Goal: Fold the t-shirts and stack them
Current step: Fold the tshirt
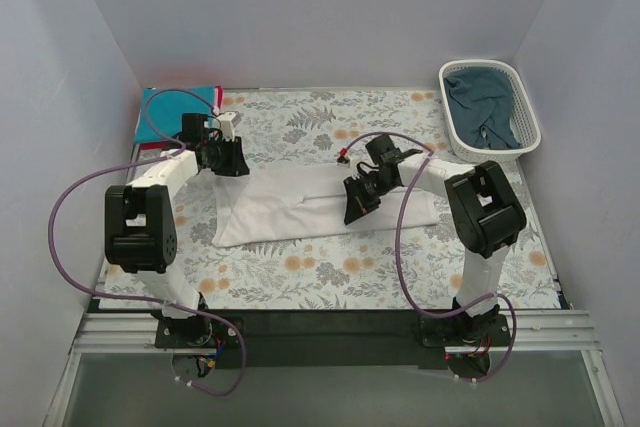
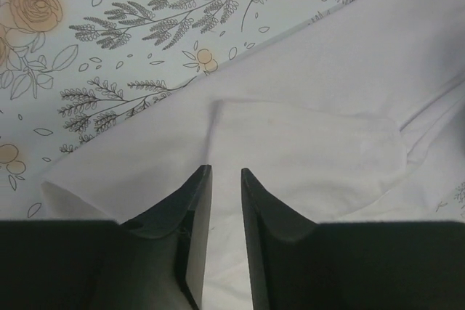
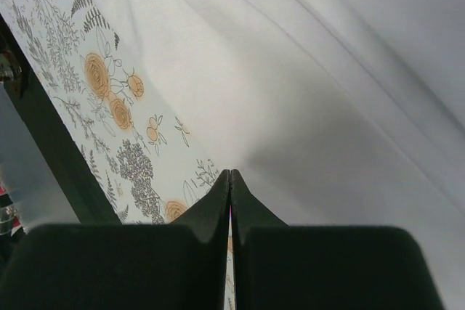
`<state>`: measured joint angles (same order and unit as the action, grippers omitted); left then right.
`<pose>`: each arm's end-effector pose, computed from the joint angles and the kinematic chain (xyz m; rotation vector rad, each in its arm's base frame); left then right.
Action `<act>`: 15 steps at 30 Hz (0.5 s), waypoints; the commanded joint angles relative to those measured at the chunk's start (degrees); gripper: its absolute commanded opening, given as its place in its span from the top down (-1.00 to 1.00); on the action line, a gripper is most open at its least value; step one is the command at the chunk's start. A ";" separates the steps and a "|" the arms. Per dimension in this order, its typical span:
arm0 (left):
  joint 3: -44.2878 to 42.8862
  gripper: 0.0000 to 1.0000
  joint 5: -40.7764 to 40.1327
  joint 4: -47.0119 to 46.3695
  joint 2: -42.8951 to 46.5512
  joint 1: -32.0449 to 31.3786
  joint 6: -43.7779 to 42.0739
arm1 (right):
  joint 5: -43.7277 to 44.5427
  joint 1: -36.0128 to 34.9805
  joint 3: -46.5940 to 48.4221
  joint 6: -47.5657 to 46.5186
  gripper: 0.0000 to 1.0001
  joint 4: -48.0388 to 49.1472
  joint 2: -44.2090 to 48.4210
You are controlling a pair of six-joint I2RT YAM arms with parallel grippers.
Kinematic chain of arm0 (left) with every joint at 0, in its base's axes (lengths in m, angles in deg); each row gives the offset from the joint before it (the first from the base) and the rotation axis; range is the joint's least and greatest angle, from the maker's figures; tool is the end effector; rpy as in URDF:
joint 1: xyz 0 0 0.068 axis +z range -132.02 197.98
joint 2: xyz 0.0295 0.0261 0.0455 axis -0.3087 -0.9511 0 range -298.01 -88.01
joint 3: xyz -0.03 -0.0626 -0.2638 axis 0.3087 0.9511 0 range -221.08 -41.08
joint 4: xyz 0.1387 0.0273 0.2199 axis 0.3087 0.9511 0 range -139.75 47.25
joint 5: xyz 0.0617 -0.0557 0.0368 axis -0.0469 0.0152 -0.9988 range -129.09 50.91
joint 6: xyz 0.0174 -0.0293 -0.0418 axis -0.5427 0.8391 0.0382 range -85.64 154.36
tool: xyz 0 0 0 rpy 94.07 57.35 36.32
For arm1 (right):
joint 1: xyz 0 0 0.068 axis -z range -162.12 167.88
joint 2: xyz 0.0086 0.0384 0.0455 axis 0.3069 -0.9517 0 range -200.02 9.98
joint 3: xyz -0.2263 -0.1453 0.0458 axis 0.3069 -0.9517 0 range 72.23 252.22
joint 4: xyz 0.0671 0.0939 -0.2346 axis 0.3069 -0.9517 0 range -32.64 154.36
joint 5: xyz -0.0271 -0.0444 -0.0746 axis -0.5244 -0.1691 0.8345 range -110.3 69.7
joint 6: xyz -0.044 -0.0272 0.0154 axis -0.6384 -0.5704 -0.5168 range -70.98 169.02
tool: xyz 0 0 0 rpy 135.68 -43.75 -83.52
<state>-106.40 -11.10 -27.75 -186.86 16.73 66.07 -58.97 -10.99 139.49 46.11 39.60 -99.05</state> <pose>0.3572 -0.0246 0.2021 -0.4844 2.5384 -0.8426 0.3128 0.1977 0.1512 -0.9315 2.5510 1.0524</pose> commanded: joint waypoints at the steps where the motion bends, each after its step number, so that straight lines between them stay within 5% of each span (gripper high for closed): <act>1: -1.22 0.51 -2.23 -3.19 5.31 -0.06 2.57 | 0.26 2.14 0.85 -3.31 0.97 -1.87 4.26; 7: 3.44 0.36 7.95 0.58 12.01 -2.60 1.26 | 3.42 7.85 4.01 -6.83 0.97 -4.60 5.68; 15: 5.38 0.42 7.79 -1.60 2.20 -10.95 8.98 | 6.15 15.59 9.72 -9.29 0.97 -6.71 1.29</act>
<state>-102.16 -3.91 -28.72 -180.10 6.87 71.25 -54.52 2.87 145.48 39.33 34.42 -96.21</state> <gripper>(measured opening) 0.298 0.019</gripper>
